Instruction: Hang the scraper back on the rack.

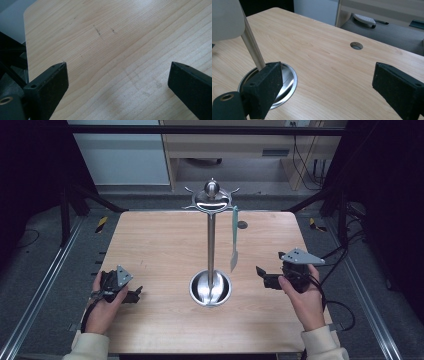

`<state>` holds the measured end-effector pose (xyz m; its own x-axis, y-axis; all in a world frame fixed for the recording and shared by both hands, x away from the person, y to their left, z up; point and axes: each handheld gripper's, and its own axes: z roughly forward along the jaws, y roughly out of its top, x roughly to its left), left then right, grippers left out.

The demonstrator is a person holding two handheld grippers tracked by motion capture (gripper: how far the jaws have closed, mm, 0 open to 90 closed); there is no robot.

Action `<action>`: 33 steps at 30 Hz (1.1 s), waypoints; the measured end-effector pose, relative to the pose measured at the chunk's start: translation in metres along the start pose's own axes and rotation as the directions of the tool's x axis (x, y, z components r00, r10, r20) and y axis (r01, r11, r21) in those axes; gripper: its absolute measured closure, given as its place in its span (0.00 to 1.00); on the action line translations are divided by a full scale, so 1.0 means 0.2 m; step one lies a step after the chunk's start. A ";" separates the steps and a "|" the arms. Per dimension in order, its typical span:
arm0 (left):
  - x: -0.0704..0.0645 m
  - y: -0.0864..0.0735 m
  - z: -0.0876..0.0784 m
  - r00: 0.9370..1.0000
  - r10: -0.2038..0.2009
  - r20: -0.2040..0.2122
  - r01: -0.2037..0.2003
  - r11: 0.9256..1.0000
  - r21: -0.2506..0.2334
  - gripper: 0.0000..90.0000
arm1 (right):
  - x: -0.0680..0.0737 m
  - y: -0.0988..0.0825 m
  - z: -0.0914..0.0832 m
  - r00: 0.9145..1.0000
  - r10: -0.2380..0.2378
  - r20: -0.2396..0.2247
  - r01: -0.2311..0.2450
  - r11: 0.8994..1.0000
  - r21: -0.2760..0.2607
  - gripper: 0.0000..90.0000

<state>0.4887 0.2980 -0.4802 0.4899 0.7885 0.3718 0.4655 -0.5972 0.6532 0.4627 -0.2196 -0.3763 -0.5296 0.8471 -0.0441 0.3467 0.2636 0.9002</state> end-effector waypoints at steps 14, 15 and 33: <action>0.01 0.01 -0.02 1.000 -0.023 -0.002 0.023 0.999 -0.041 0.04 | -0.01 -0.16 0.06 1.000 0.021 0.010 -0.021 1.000 0.007 0.12; 0.01 0.01 -0.02 0.999 -0.032 0.000 0.032 0.998 -0.048 0.04 | -0.01 -0.16 0.07 1.000 0.016 0.013 -0.016 1.000 0.002 0.12; 0.03 0.00 -0.04 0.997 -0.075 -0.011 0.074 0.992 -0.099 0.04 | -0.04 -0.29 0.14 0.998 0.025 0.058 -0.025 1.000 0.001 0.13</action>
<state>0.4859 0.3039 -0.4713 0.4455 0.8328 0.3286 0.4253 -0.5199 0.7408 0.4681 -0.2282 -0.4396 -0.4752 0.8787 -0.0462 0.3607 0.2423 0.9007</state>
